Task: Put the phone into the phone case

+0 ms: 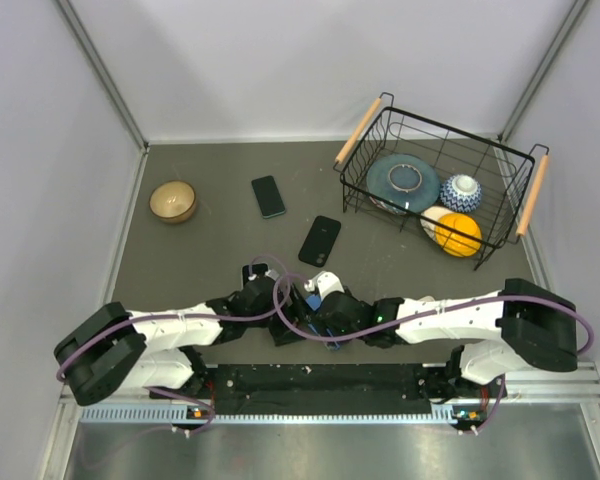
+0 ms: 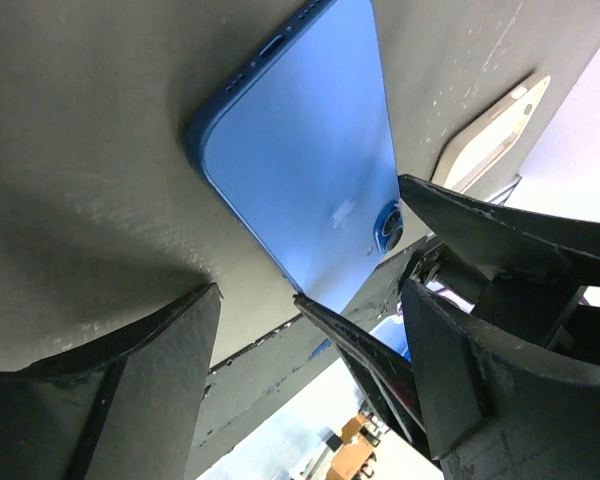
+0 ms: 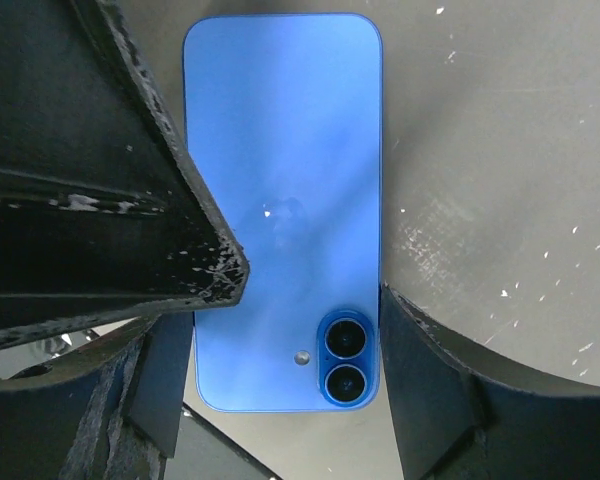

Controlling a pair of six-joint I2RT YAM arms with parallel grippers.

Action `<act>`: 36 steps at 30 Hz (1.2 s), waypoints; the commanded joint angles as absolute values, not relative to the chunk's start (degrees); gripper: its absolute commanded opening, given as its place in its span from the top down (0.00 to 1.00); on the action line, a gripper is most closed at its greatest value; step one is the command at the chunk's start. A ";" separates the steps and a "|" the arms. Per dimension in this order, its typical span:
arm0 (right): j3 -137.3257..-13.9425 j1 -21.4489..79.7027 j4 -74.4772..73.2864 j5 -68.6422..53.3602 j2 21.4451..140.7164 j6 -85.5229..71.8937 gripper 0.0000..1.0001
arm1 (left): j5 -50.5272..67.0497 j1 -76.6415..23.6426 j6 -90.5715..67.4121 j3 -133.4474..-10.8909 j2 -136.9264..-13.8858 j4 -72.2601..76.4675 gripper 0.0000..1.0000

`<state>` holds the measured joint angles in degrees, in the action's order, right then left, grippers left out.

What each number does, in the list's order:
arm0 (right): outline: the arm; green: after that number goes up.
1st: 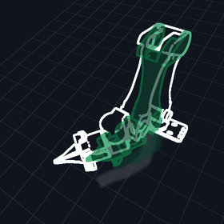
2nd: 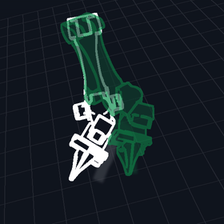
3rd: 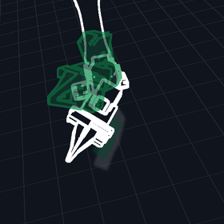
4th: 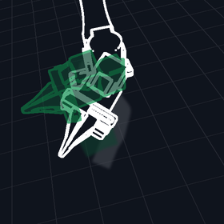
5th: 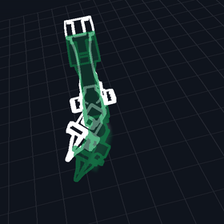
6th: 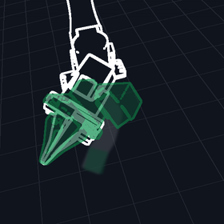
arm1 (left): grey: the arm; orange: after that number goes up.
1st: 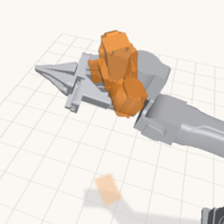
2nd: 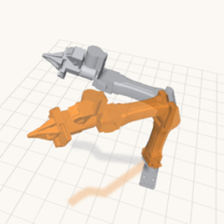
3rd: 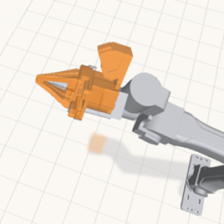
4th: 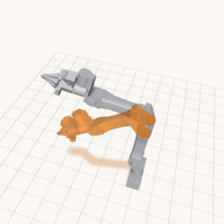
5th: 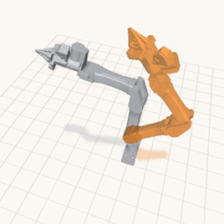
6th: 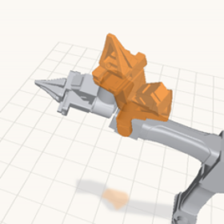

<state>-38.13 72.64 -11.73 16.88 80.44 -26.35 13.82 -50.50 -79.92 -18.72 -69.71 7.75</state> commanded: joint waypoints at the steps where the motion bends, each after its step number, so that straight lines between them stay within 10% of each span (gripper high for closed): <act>1: -41.22 73.04 -9.05 17.84 80.33 -29.26 0.67 | 9.67 -52.90 -84.54 -17.76 -71.28 10.36 0.22; 22: -34.54 72.95 -0.88 16.35 74.36 -40.96 0.66 | 3.96 -55.72 -87.28 -12.83 -65.21 18.63 0.61; 36: -32.70 72.86 -5.01 18.72 67.42 -43.15 0.31 | 7.56 -55.72 -80.08 -17.31 -68.99 18.72 1.00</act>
